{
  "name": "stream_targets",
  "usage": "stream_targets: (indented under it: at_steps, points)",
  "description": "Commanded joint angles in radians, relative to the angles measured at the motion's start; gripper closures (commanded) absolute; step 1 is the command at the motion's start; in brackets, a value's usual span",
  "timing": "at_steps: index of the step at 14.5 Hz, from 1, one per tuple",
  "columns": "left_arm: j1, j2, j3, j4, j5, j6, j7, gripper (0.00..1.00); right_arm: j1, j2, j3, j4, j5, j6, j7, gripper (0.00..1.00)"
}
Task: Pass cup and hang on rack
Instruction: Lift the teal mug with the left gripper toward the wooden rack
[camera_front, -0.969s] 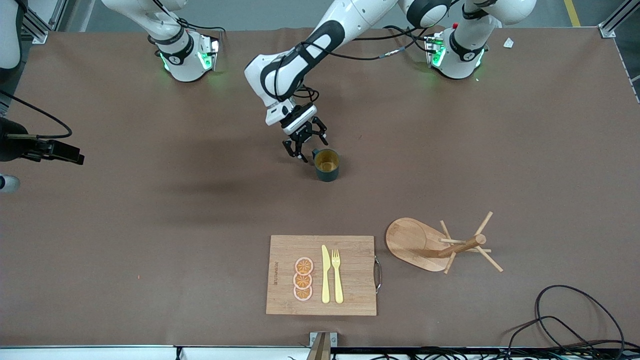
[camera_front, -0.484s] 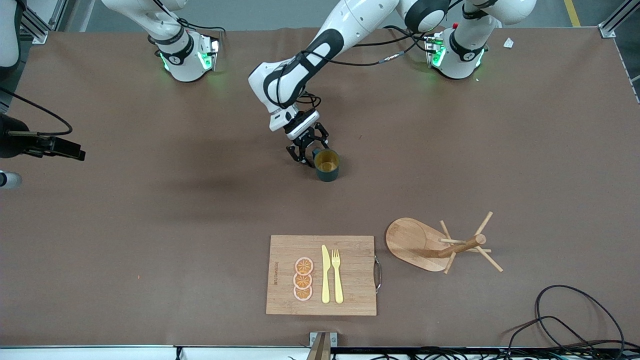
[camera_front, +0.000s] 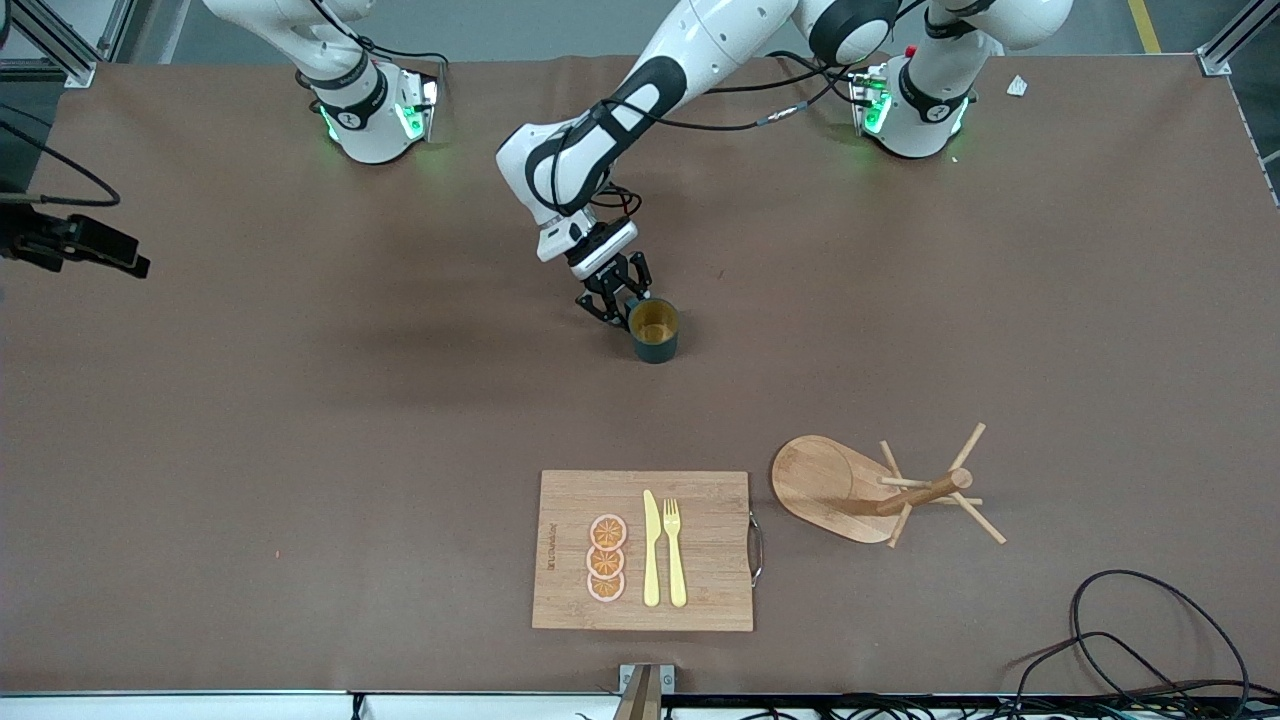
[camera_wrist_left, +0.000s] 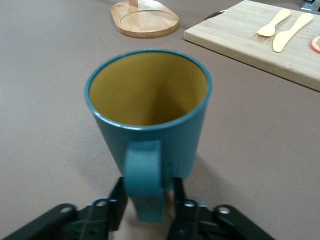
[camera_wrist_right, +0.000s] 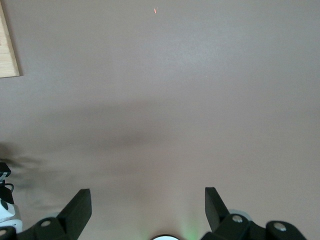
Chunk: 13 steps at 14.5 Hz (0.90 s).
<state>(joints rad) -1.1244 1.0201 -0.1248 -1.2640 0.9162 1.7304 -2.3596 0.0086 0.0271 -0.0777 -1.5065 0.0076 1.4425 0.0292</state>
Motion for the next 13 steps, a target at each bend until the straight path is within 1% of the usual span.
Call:
stream_targets:
  at_steps: [1,2,4,5,7,9,13]
  points:
    - [-0.009,0.011,0.007,0.017,0.02,0.003,0.006,0.93,-0.015,-0.049,0.006,-0.046,0.014,0.015,0.003,0.0]
    - [-0.009,0.006,0.007,0.017,0.018,0.003,0.008,0.99,-0.015,-0.053,0.006,-0.046,0.014,0.003,0.003,0.0]
    - [0.003,-0.021,0.001,0.018,0.003,0.0,0.028,0.99,-0.015,-0.067,0.006,-0.047,0.014,-0.013,0.003,0.0]
    - [0.021,-0.043,-0.001,0.018,-0.031,0.0,0.052,0.99,-0.016,-0.075,0.006,-0.051,0.014,-0.022,0.001,0.0]
    - [0.081,-0.11,-0.007,0.018,-0.138,0.008,0.133,0.99,-0.018,-0.09,0.006,-0.049,0.014,-0.034,-0.003,0.0]
    - [0.147,-0.199,-0.009,0.015,-0.262,0.064,0.196,0.99,-0.016,-0.102,0.007,-0.04,0.012,-0.047,-0.003,0.0]
    - [0.276,-0.349,-0.007,0.012,-0.506,0.096,0.382,0.99,-0.015,-0.101,0.007,-0.037,0.014,-0.034,-0.003,0.0]
